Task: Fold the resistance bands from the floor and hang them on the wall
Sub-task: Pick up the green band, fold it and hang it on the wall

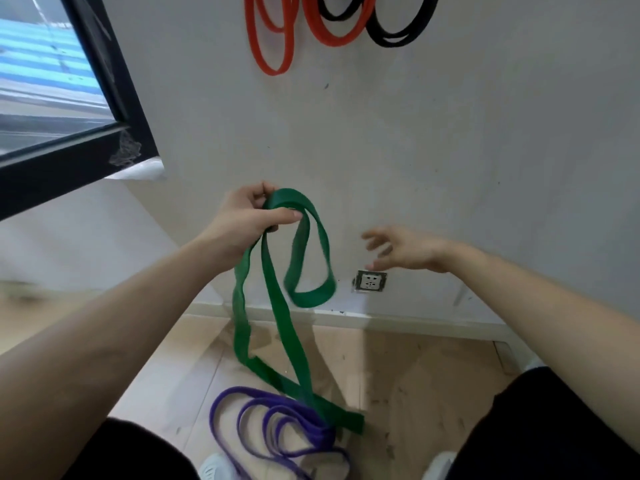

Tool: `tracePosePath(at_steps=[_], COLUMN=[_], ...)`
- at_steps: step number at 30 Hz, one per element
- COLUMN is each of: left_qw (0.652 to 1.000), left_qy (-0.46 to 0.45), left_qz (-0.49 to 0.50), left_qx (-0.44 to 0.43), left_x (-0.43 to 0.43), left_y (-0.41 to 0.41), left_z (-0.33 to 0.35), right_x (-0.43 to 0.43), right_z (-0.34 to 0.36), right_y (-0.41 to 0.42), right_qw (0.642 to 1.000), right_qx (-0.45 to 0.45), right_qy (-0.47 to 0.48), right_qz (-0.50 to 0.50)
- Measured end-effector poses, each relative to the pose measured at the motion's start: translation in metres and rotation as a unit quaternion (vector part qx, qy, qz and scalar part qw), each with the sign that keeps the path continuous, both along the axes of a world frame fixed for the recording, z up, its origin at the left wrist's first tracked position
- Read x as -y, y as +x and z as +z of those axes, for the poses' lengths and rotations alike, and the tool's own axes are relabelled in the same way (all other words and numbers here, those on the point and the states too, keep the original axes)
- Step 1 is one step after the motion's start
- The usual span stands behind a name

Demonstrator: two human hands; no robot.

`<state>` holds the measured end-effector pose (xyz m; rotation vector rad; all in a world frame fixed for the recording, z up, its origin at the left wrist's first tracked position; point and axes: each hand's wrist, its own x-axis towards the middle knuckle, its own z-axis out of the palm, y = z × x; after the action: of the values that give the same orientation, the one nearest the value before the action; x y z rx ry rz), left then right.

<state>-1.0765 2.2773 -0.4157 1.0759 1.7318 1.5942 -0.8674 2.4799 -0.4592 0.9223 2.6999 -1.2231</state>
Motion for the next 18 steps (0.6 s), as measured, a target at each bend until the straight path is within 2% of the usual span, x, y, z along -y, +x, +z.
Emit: tracePosePath(at_steps=[3, 5, 8, 11, 18], left_qw=[0.998, 0.997, 0.997, 0.997, 0.993], left_qy=[-0.035, -0.046, -0.043, -0.038, -0.042], left_qz=[-0.004, -0.010, -0.008, -0.013, -0.035], left_qx=[-0.045, -0.057, -0.063, -0.071, -0.108], left_x=[0.001, 0.002, 0.005, 0.008, 0.009], left_y=[0.006, 0.008, 0.007, 0.006, 0.005], left_z=[-0.002, -0.002, -0.001, -0.001, -0.006], right_x=[0.024, 0.044, 0.068, 0.077, 0.074], right_z=[0.021, 0.031, 0.033, 0.033, 0.048], right_y=[-0.017, -0.029, -0.048, -0.057, -0.046], right_qw=[0.990, 0.980, 0.969, 0.964, 0.960], right_qx=[-0.138, -0.188, -0.208, -0.228, -0.267], right_qy=[0.019, 0.037, 0.087, 0.100, 0.011], right_qz=[0.024, 0.059, 0.101, 0.098, 0.079])
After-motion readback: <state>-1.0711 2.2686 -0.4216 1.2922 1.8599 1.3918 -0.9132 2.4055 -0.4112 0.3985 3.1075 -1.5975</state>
